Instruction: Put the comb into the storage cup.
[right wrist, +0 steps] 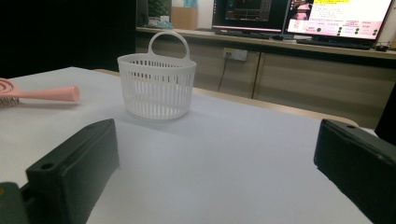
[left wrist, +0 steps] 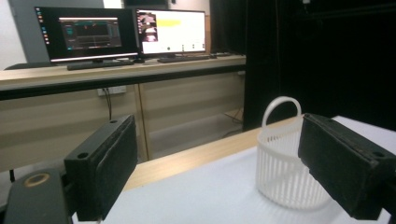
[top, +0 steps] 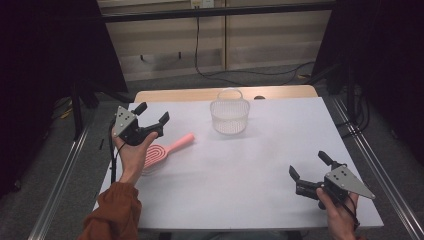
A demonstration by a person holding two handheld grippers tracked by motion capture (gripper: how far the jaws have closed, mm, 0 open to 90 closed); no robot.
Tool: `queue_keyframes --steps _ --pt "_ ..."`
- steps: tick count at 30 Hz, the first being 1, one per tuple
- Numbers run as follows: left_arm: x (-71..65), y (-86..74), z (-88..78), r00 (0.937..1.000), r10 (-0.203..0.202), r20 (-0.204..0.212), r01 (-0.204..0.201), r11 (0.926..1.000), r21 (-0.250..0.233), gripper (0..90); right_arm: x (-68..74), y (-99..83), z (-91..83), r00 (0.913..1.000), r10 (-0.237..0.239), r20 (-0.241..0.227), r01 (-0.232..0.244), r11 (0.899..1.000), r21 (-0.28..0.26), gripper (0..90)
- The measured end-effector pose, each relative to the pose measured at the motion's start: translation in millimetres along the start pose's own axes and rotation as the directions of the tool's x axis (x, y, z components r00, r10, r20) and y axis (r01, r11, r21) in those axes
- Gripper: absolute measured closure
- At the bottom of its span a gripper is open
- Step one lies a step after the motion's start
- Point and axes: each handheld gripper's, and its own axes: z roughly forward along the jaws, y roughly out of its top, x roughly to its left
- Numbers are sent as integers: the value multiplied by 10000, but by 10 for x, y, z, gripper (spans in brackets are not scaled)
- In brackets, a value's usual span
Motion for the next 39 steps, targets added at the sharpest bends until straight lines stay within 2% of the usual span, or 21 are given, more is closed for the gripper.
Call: queue_keyframes --steps 3,4,5,6,7,8,10,15,18,21,22,24,29,30,33,34,35,36,37,38,39 --pt "14 -15 -14 9999 -157 31 158 9998 -80 171 -3 -2 -1 10000 3 12 -3 10000 -7 0" --pt "38 -25 -20 9998 193 -90 -192 9997 148 182 -8 -3 -3 10000 35 61 -35 10000 -15 0" --pt "38 -25 -20 9998 193 -90 -192 9997 148 218 -8 -3 -3 10000 35 61 -35 10000 -15 0" --pt "77 -33 -47 9992 398 -58 -398 9991 133 243 -7 -3 -5 10000 8 44 -8 10000 -11 0" --pt "77 -33 -47 9992 398 -58 -398 9991 133 257 -7 -3 -5 10000 8 44 -8 10000 -11 0" --pt "87 -51 -52 9997 194 -170 -194 9998 56 277 1 0 -9 10000 -5 33 5 10000 -29 0" --pt "98 -57 -54 9996 260 -100 -259 9995 154 312 3 -1 -7 10000 -22 10 22 10000 -42 0" --pt "91 -57 -54 9995 328 -17 -328 9994 146 507 5 -1 -4 10000 -27 -32 26 10000 -45 0" --pt "101 -55 -65 9998 200 45 -200 9997 106 558 2 -3 -5 10000 -41 -38 41 10000 -47 0" --pt "133 -58 -82 9999 76 82 -77 9999 140 706 5 -3 -7 10000 -32 -51 32 10000 -38 0" --pt "146 -58 -90 9998 119 129 -121 9998 186 706 5 -3 -7 10000 -43 -66 42 10000 -53 0" --pt "163 -57 -105 9996 43 284 -50 9996 266 816 6 -3 -3 10000 -35 -77 34 10000 -48 0" --pt "190 -68 -111 9985 7 551 -41 9981 610 900 8 -2 -3 10000 -40 -73 39 10000 -40 0" --pt "209 -83 -111 9981 -198 577 143 9954 945 900 7 -2 -3 10000 -32 -77 32 10000 -39 0" --pt "218 -95 -110 9975 -268 661 183 9919 1259 900 7 -2 -4 10000 -36 -72 36 10000 -42 0" --pt "238 -101 -117 9950 -357 931 208 9876 1558 900 6 -2 -5 10000 -54 -81 54 10000 -50 0" --pt "238 -101 -117 9950 -357 931 208 9876 1558 900 6 -2 -5 10000 -54 -81 54 10000 -50 0" --pt "247 -102 -119 9926 -456 1129 231 9808 1935 900 7 -2 -4 9999 -62 -91 62 10000 -64 0" --pt "247 -102 -119 9926 -456 1129 231 9808 1935 900 7 -2 -4 9999 -62 -91 62 10000 -64 0" --pt "257 -109 -108 9878 -575 1450 218 9713 2367 900 9 -2 -3 9999 -67 -89 67 10000 -48 0" --pt "257 -109 -108 9878 -575 1450 218 9713 2367 900 10 -1 -2 9999 -70 -94 69 10000 -66 0"
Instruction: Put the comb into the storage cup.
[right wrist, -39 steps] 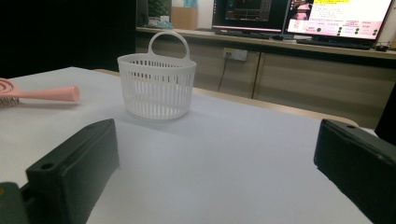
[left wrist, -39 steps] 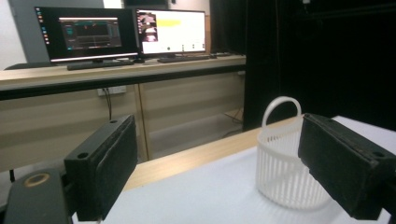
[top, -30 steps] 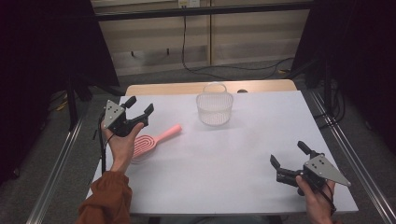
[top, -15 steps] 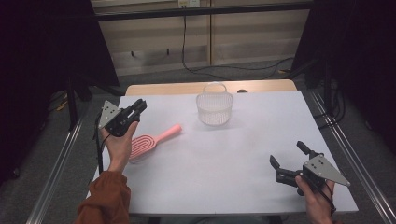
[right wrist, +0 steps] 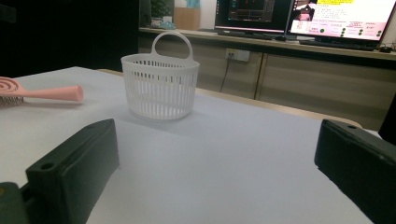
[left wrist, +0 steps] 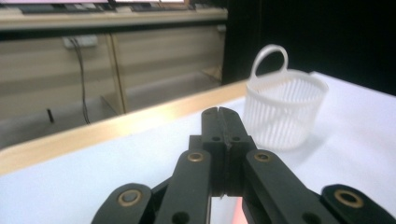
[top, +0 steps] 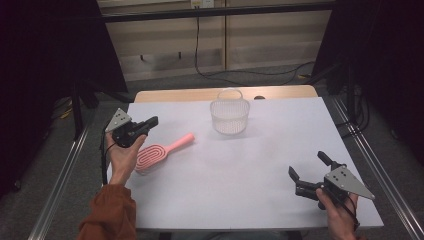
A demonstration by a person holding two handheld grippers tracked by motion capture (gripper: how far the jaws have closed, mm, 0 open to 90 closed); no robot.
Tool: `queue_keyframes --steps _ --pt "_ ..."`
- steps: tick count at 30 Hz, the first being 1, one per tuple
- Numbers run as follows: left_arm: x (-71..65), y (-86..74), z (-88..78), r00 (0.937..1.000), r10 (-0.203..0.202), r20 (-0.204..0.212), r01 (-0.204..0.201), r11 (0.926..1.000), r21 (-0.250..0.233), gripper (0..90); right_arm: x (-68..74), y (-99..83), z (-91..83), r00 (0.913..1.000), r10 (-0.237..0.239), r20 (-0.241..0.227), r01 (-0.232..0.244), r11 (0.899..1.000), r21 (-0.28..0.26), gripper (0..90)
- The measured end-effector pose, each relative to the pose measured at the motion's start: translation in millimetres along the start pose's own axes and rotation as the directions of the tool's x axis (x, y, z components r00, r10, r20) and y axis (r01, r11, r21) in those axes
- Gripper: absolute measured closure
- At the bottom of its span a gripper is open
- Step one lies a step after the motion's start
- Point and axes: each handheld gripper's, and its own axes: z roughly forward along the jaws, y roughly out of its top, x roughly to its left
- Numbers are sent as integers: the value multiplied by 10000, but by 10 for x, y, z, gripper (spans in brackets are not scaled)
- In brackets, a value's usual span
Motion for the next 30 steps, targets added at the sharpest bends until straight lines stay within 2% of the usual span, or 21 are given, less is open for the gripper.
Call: queue_keyframes --steps 1,2,3,4,5,7,10,11,12,13,14,15,18,19,22,23,26,27,28,29,30 --pt "2 -3 25 9996 42 290 -56 9988 494 900 2 0 0 10000 1 -12 -1 10000 -2 0" --pt "2 -3 25 9996 42 290 -56 9988 494 900 2 0 0 10000 1 -12 -1 10000 -2 0" --pt "-12 -12 60 9975 -120 690 62 9965 837 900 4 1 -2 10000 -2 -38 2 10000 14 0" --pt "-12 -12 60 9975 -120 690 62 9965 837 900 4 1 -2 10000 -2 -38 2 10000 14 0" --pt "-39 -8 101 9948 -72 1012 -61 9915 1301 900 2 0 -1 10000 -1 -32 1 10000 3 0" --pt "-70 -9 141 9928 -75 1199 -122 9866 1629 900 1 -1 0 10000 -7 -26 7 10000 19 0" --pt "-83 -12 173 9917 -163 1275 -75 9830 1835 900 1 -1 0 10000 -8 -33 8 10000 13 0" --pt "-106 -5 217 9898 -56 1424 -278 9724 2317 900 1 -2 -1 10000 -18 -36 19 10000 44 0" --pt "-106 -5 217 9898 -56 1424 -278 9724 2317 900 1 -2 -1 10000 -18 -36 19 10000 44 0" --pt "-130 -7 277 9875 -28 1576 -397 9632 2659 900 1 -4 0 10000 1 -23 -1 10000 81 0" --pt "-130 -7 277 9875 -28 1576 -397 9632 2659 900 2 -3 0 10000 3 -4 -3 10000 97 0" --pt "-158 -14 348 9849 -45 1729 -487 9520 3023 900 1 -2 0 10000 -12 18 12 10000 86 0" --pt "-181 -15 405 9855 -150 1690 -376 9520 3038 900 1 -2 2 10000 0 35 0 10000 92 0" --pt "-191 4 445 9848 -128 1731 -444 9456 3222 900 1 -2 3 10000 -23 36 23 10000 81 0" --pt "-196 16 475 9842 -162 1762 -444 9413 3346 900 2 -4 3 10000 -27 23 27 9999 122 0" --pt "-208 12 513 9822 -148 1874 -545 9315 3595 900 0 -9 8 10000 -40 -35 40 9998 175 0" --pt "-229 -15 557 9800 -105 1989 -653 9264 3708 900 1 -10 9 10000 -48 -71 49 9998 168 0" --pt "-244 -47 595 9790 20 2039 -821 9193 3849 900 3 -9 8 9999 -58 -99 59 9999 150 0" --pt "-244 -47 595 9790 20 2039 -821 9193 3849 900 3 -9 8 9999 -58 -99 59 9999 150 0" --pt "-249 -60 629 9789 8 2044 -848 9113 4029 900 5 -8 6 9999 -47 -108 48 9999 133 0" --pt "-249 -60 629 9789 8 2044 -848 9113 4029 900 5 -8 6 9999 -47 -108 48 9999 133 0"
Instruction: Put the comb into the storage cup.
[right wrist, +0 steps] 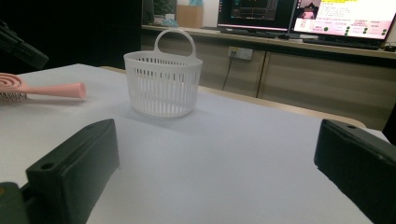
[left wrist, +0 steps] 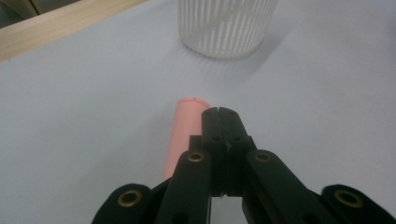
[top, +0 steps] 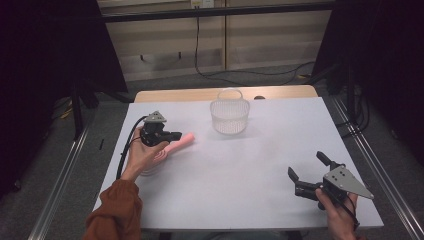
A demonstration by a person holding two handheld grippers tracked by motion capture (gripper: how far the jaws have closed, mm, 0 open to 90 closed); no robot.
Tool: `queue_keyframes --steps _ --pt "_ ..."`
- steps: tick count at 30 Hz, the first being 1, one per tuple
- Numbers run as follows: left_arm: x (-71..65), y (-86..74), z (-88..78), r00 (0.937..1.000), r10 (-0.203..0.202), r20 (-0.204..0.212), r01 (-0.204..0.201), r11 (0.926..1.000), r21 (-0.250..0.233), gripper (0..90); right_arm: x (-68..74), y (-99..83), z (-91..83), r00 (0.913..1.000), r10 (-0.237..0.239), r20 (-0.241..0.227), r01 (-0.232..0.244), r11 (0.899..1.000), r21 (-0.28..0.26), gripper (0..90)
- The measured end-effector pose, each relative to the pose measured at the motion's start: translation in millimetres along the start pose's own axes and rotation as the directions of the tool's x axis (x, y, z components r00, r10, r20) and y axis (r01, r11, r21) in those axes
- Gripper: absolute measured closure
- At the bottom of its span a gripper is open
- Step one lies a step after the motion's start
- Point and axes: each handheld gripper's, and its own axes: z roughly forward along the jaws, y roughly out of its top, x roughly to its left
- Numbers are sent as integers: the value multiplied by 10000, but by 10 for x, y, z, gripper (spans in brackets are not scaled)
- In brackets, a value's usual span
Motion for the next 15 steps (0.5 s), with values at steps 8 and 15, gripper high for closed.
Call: queue_keyframes --steps 8,15 --pt "-15 14 157 9999 38 139 -47 9978 655 900 3 -1 6 10000 -35 -19 35 10000 10 0" --pt "-43 58 332 9986 516 132 -530 9877 1474 900 -2 -1 1 10000 -16 40 16 10000 9 0"
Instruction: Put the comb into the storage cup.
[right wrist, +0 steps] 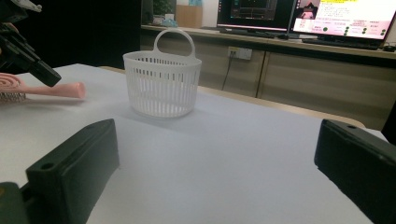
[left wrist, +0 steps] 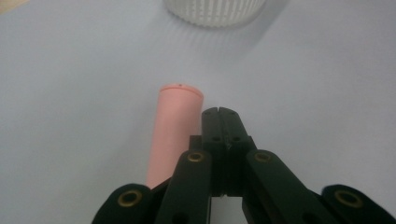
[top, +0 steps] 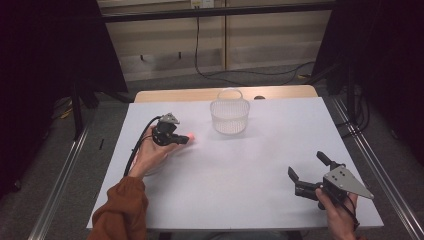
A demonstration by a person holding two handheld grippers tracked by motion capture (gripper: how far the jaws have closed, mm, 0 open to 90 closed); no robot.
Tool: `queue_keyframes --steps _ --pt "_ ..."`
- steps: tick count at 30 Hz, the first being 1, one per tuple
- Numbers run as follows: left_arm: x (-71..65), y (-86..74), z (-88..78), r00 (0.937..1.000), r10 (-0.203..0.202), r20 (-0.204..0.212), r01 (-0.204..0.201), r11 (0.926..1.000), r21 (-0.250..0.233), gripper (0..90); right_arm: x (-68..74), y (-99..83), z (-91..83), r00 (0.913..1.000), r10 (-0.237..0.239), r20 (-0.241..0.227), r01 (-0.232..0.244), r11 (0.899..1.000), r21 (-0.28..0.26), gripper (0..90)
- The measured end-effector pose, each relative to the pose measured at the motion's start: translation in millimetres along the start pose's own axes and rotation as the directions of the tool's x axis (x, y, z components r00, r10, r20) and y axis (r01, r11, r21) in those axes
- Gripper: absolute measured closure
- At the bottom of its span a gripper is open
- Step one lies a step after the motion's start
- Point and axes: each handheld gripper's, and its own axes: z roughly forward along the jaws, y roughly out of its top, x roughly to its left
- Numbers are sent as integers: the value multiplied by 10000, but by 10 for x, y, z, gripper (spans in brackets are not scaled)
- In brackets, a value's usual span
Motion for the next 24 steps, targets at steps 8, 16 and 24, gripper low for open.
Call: queue_keyframes --steps 8,16,24 --pt "1 -13 108 9997 -90 -220 103 9981 613 900 3 -1 2 10000 -44 -82 44 10000 13 0" --pt "20 -18 148 9997 -71 -225 90 9966 821 900 4 -2 5 9999 -31 -104 31 10000 1 0" --pt "41 -11 174 9990 -283 -355 312 9960 840 900 6 -3 8 9999 -33 -126 33 10000 1 0"
